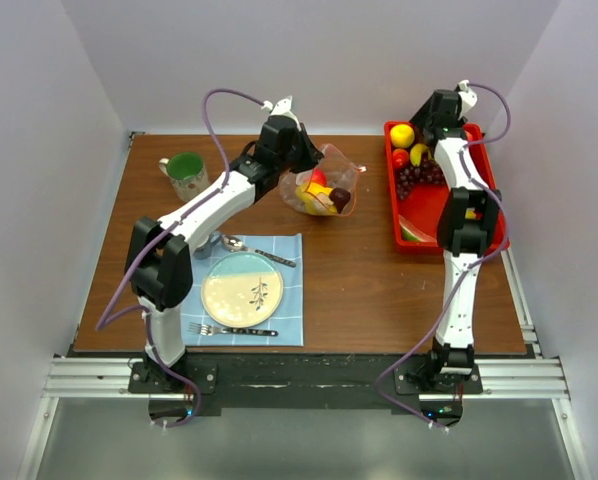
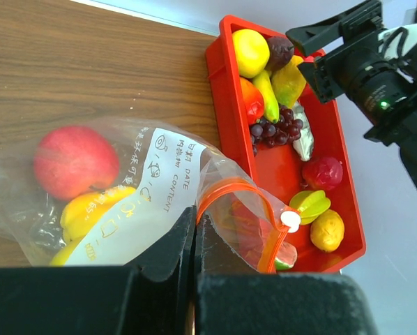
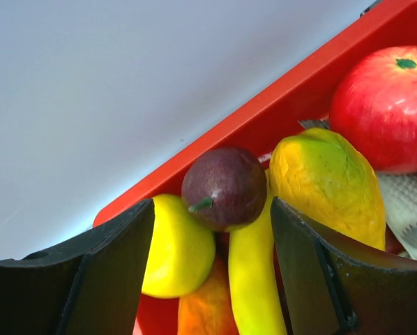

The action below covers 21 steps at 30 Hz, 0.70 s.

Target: Place the food in the zip-top bag and seal the zipper

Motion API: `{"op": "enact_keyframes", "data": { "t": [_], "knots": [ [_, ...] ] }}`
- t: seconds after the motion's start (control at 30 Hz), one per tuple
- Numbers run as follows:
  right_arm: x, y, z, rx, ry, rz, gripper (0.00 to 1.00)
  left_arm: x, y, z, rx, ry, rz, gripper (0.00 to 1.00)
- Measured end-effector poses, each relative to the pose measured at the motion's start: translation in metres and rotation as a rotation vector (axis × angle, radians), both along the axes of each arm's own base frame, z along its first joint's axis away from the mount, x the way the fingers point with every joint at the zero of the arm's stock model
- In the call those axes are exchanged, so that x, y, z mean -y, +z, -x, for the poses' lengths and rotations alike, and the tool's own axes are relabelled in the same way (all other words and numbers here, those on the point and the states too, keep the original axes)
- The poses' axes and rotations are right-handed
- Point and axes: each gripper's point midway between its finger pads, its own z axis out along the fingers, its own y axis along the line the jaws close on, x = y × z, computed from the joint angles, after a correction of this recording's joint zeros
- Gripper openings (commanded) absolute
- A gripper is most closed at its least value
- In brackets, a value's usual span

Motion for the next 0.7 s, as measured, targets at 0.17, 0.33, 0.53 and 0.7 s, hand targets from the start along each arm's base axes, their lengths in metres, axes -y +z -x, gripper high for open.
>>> {"op": "enact_keyframes", "data": {
  "t": [0.17,0.33,0.53,0.7],
  "knots": [
    [0.005,-0.012,-0.009,0.008,-0.025,0.009,0.70,0.000,0.004,-0.001,0.012,-0.003,-0.002,0.00],
    [0.006,-0.018,-0.014,0.011,-0.030,0.015,0.69,0.000,0.005,-0.001,0.019,-0.007,-0.008,0.00],
    [0.007,-0.017,-0.014,0.011,-0.027,0.025,0.61,0.000,0.005,-0.001,0.021,-0.008,-0.009,0.00],
    [0.008,-0.026,-0.015,-0.003,-0.026,0.033,0.60,0.000,0.006,-0.002,0.025,-0.009,-0.011,0.00]
  ]
}}
